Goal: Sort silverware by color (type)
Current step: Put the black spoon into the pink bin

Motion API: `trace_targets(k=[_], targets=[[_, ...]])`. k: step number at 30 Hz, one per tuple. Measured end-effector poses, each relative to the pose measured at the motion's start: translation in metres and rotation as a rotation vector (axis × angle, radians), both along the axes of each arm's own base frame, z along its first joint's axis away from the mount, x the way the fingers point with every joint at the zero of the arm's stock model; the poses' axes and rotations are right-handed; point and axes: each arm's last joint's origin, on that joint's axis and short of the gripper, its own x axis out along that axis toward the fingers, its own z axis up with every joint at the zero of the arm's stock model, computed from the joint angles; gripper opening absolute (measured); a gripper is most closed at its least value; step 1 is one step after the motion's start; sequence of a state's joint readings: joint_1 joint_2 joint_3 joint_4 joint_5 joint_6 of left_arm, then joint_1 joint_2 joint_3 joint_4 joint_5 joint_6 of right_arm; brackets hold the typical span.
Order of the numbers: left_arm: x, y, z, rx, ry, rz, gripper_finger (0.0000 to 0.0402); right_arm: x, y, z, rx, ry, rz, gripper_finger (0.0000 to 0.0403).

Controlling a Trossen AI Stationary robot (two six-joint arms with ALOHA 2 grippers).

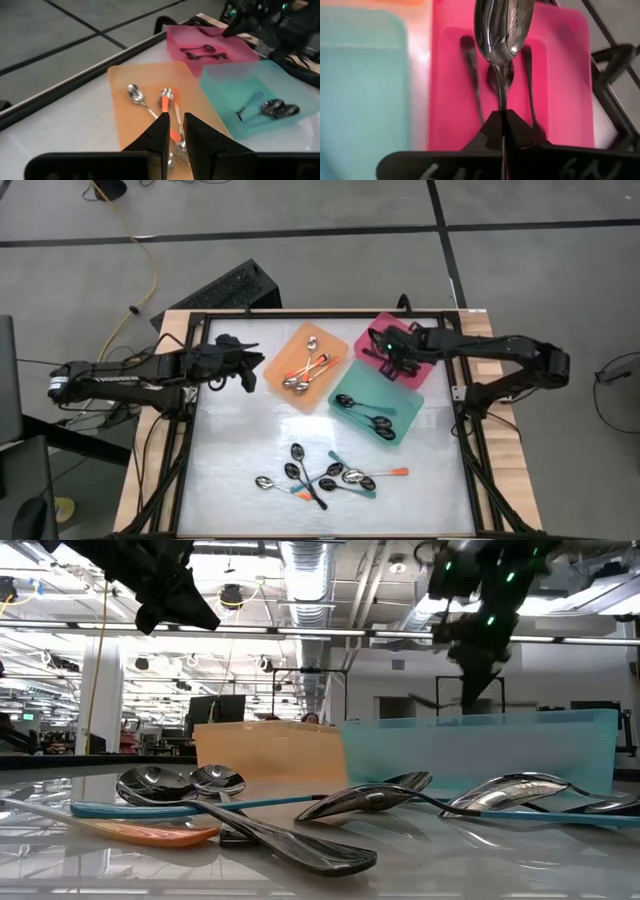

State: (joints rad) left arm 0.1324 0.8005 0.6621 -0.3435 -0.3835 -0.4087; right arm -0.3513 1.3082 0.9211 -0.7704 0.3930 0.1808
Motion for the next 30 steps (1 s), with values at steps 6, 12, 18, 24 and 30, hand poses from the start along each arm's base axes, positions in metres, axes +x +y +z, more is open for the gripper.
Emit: trace_targets(k=[6,12,18,24,30], targets=[[-0.001,0.004,0.000,-0.033,-0.021,0.056,0.0041,-0.011,-0.028,-0.019,-0.008,-0.024,0.003,0.0006],[-0.002,0.006,0.000,-0.026,-0.026,0.096,0.0041,-0.027,-0.042,-0.040,0.028,-0.034,-0.018,0.0006],[-0.002,0.007,0.000,-0.023,-0.035,0.141,0.0041,-0.041,-0.045,-0.063,0.054,-0.033,-0.045,0.0006],[-0.003,0.007,0.000,-0.021,-0.037,0.152,0.0041,-0.051,-0.046,-0.080,0.095,-0.073,-0.058,0.0006],[-0.003,0.007,0.000,-0.035,-0.047,0.161,0.0041,-0.057,-0.048,-0.088,0.093,-0.097,-0.083,0.0009]])
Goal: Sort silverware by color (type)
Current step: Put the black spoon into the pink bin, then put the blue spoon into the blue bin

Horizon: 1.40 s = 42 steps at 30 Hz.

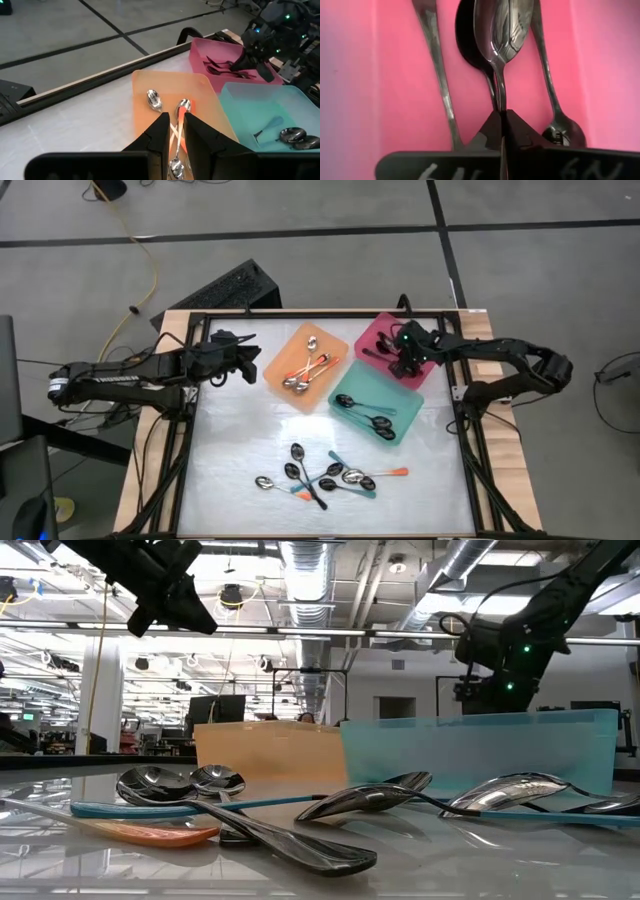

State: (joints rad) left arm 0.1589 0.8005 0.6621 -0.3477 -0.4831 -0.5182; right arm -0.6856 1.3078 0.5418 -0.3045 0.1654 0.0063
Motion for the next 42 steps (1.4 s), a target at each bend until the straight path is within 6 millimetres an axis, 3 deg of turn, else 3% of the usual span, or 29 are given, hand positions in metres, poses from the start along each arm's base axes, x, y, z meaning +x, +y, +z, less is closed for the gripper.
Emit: trace_targets(k=[10,16,22,30,35,42], targets=[[0.000,-0.001,0.000,-0.003,0.008,-0.029,0.0041,-0.008,-0.009,-0.003,0.014,-0.007,-0.068,0.0049],[0.001,-0.002,-0.001,0.027,0.042,-0.092,0.0041,-0.002,-0.011,0.005,0.029,-0.060,-0.041,0.0078],[0.001,-0.002,-0.001,0.039,0.057,-0.131,0.0056,0.010,-0.017,0.030,0.023,-0.073,-0.018,0.0119],[0.002,-0.003,-0.001,0.060,0.076,-0.167,0.0087,0.031,-0.020,0.083,0.135,-0.203,0.083,0.0150],[0.002,-0.004,-0.001,0.069,0.087,-0.203,0.0091,0.061,0.005,0.111,0.206,-0.345,0.271,0.0147],[0.002,-0.005,-0.002,0.069,0.099,-0.251,0.0091,0.105,0.083,0.129,0.190,-0.463,0.521,0.0137]])
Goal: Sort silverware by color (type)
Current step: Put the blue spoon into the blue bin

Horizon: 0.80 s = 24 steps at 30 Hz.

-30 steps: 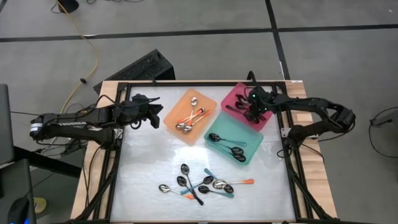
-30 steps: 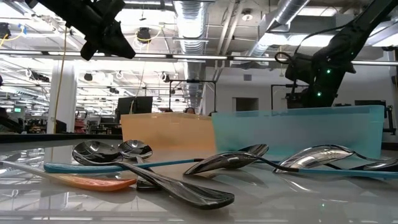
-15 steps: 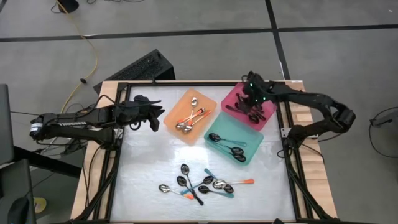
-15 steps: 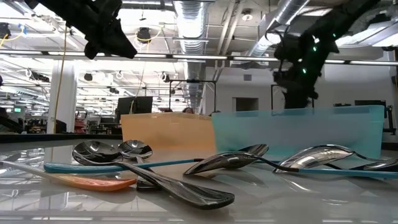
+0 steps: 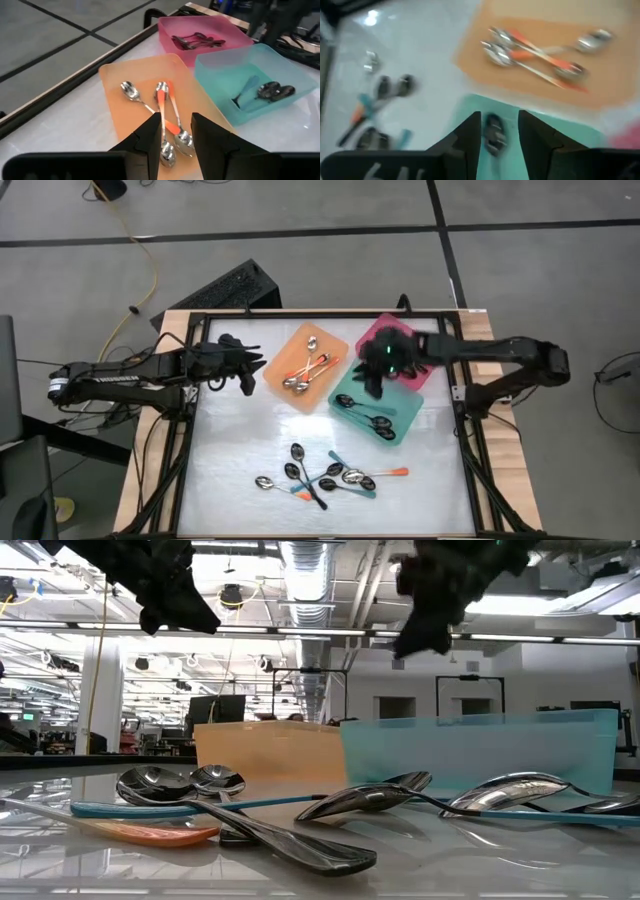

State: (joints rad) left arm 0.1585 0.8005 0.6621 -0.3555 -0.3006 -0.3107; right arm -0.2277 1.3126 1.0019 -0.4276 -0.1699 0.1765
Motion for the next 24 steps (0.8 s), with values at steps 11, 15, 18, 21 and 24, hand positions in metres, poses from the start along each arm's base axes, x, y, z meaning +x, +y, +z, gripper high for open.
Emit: trace_targets(k=[11,15,18,21,24], targets=[[-0.001,-0.001,-0.002,-0.002,0.027,-0.021,0.0091,0.027,0.113,-0.005,-0.029,-0.142,0.036,0.0134],[-0.001,-0.002,-0.003,-0.023,0.028,-0.058,0.0091,0.043,0.145,-0.011,-0.007,-0.158,0.074,0.0134],[-0.002,-0.002,-0.005,-0.035,0.051,-0.071,0.0091,0.064,0.166,-0.017,-0.013,-0.145,0.125,0.0134],[-0.002,-0.003,-0.006,-0.044,0.065,-0.080,0.0091,0.086,0.182,-0.025,-0.061,-0.100,0.179,0.0134],[-0.002,-0.003,-0.007,-0.051,0.075,-0.089,0.0091,0.106,0.193,-0.033,-0.121,-0.032,0.228,0.0134]])
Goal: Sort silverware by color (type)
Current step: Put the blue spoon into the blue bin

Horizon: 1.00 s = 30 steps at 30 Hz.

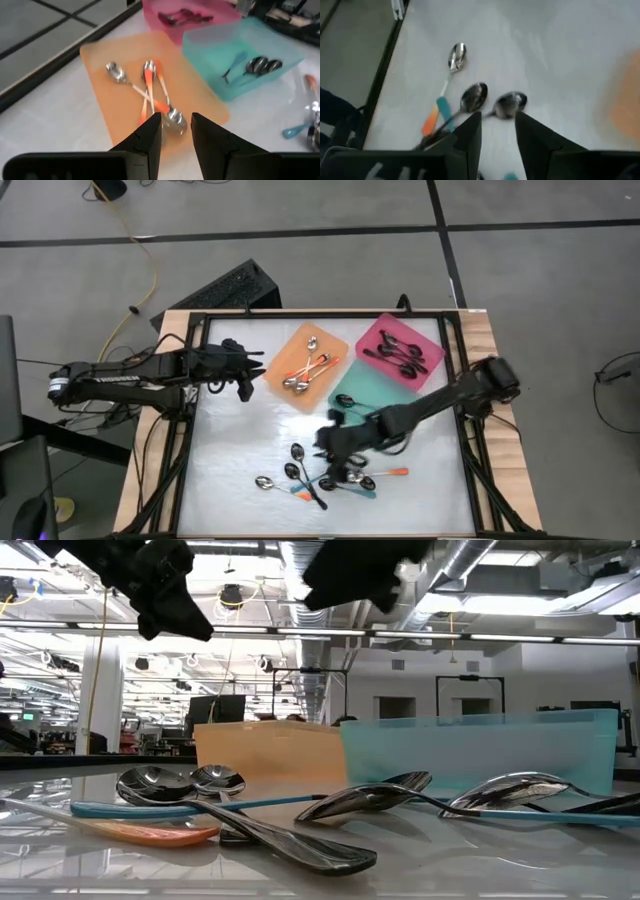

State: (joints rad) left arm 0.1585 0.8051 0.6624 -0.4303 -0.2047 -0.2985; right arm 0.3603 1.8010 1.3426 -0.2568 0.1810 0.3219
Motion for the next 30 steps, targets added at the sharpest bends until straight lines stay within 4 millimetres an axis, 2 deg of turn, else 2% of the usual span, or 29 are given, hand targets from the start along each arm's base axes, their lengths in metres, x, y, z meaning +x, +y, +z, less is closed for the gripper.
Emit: trace_targets(k=[8,13,23,27,30], targets=[[-0.002,-0.001,-0.002,-0.005,0.030,-0.002,0.0091,0.050,0.024,-0.024,-0.112,0.148,0.167,0.0134],[-0.002,-0.001,-0.003,-0.009,0.039,-0.010,0.0091,0.064,0.036,-0.041,-0.083,0.226,0.225,0.0134],[-0.002,-0.001,-0.003,0.003,0.045,-0.018,0.0091,0.050,0.052,-0.062,-0.133,0.343,0.291,0.0134],[-0.002,-0.001,-0.003,0.003,0.046,-0.017,0.0091,0.045,0.060,-0.083,-0.169,0.407,0.328,0.0134],[-0.002,-0.001,-0.003,0.001,0.046,-0.016,0.0091,0.047,0.063,-0.091,-0.171,0.411,0.332,0.0134]])
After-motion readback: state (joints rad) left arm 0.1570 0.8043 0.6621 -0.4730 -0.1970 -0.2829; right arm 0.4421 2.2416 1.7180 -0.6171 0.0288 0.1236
